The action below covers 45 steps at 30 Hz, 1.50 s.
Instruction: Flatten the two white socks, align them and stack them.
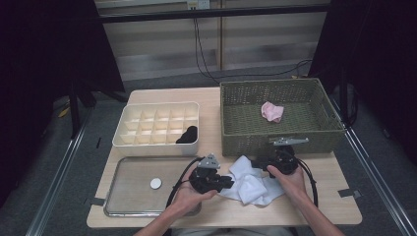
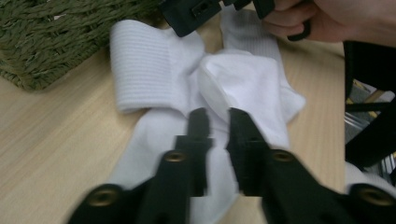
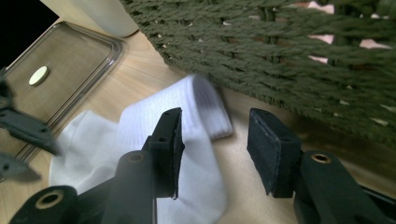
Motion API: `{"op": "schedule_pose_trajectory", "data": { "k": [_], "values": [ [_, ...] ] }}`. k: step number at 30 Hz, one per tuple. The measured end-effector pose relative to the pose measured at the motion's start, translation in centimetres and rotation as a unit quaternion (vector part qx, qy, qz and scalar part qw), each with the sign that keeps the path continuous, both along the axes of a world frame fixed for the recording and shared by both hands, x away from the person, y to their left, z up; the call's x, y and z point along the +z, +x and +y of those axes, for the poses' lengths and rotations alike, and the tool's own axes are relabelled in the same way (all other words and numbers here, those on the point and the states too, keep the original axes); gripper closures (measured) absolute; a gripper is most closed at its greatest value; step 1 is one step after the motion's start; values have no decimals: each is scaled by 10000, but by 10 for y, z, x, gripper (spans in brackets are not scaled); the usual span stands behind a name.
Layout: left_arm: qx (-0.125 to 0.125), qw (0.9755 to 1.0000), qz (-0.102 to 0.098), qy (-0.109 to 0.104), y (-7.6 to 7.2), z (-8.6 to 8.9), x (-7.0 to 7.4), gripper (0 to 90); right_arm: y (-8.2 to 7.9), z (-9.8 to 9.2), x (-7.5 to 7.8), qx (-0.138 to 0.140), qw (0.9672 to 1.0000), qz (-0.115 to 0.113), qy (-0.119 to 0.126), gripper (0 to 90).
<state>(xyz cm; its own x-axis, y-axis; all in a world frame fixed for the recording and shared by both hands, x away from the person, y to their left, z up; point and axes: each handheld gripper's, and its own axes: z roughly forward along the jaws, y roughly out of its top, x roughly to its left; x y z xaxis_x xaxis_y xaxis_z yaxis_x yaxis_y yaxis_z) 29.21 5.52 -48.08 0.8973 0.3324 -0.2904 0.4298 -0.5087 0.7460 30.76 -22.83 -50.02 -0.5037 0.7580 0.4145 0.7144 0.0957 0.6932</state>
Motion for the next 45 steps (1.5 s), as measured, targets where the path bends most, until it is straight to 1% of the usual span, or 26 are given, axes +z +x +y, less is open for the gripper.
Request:
{"op": "schedule_pose_trajectory", "data": {
  "k": [2, 3, 4, 5, 6, 7, 9, 10, 11, 12, 13, 14, 15, 16, 19, 20, 21, 23, 25, 28, 30, 34, 38, 39, 42, 45],
  "values": [
    [32, 10000, 30, -81, 3, -6, 0, 661, 4, 2, -1, 32, 10000, -13, -14, 547],
    [25, 9998, 102, -147, 5, -9, -1, 631, 5, 2, -2, 35, 10000, 7, -7, 546],
    [7, 9997, 165, -158, 5, -12, -2, 610, 6, 3, -3, 69, 10000, 12, 31, 548],
    [-3, 9999, 132, -101, 5, -15, -4, 591, 7, 4, -3, 108, 9999, 14, 45, 551],
    [14, 9999, 148, -57, 5, -19, -6, 578, 8, 4, -4, 142, 9999, 2, 73, 555],
    [25, 9998, 163, -55, 5, -21, -8, 571, 8, 5, -4, 160, 9998, 31, 92, 569],
    [47, 9998, 167, 12, 5, -25, -12, 582, 8, 7, -5, 234, 9997, 62, 39, 616],
    [36, 9998, 180, 27, 4, -27, -14, 614, 8, 7, -6, 283, 9996, 68, 25, 646],
    [13, 9998, 175, 86, 4, -28, -14, 662, 8, 8, -6, 325, 9994, 85, 65, 692],
    [32, 9998, 151, 152, 3, -29, -16, 722, 7, 8, -6, 346, 9993, 89, 79, 722],
    [-49, 9996, 183, 212, 3, -29, -17, 789, 7, 8, -5, 341, 9993, 101, 71, 773],
    [-55, 9996, 162, 204, 3, -29, -17, 845, 7, 8, -5, 356, 9993, 71, 84, 821],
    [-83, 9997, 163, 184, 2, -29, -16, 882, 6, 8, -4, 342, 9993, 51, 108, 858],
    [-106, 9997, 101, 189, 1, -27, -14, 888, 5, 7, -3, 344, 9993, 32, 157, 883],
    [-113, 9999, -7, 121, -1, -20, -6, 893, 1, 4, 3, 294, 9993, -39, 210, 896],
    [-75, 10000, -16, 59, -1, -17, -3, 894, 0, 3, 5, 293, 9993, -60, 222, 897],
    [-79, 9999, -79, 25, -2, -12, 1, 894, -1, 1, 7, 243, 9994, -92, 231, 898],
    [-47, 9999, -141, -56, -4, -5, 7, 894, -3, -2, 10, 199, 9993, -134, 282, 898],
    [-73, 9996, -230, -125, -6, 3, 14, 894, -7, -5, 15, 132, 9991, -189, 368, 899],
    [-54, 9993, -272, -252, -9, 15, 20, 894, -12, -9, 21, 93, 9985, -282, 463, 900],
    [-18, 9991, -348, -256, -11, 22, 22, 894, -15, -12, 25, 39, 9982, -328, 497, 900],
    [56, 9987, -433, -271, -11, 39, 25, 894, -25, -19, 32, -82, 9973, -424, 600, 900],
    [240, 9978, -522, -330, -7, 55, 29, 895, -35, -27, 38, -210, 9965, -530, 610, 900],
    [260, 9977, -534, -314, -5, 58, 30, 895, -38, -29, 39, -245, 9963, -557, 603, 900],
    [332, 9970, -588, -379, -1, 60, 32, 895, -44, -36, 43, -324, 9958, -622, 595, 900],
    [321, 9967, -669, -321, 4, 53, 30, 895, -48, -41, 46, -386, 9953, -691, 549, 900]
  ]
}}
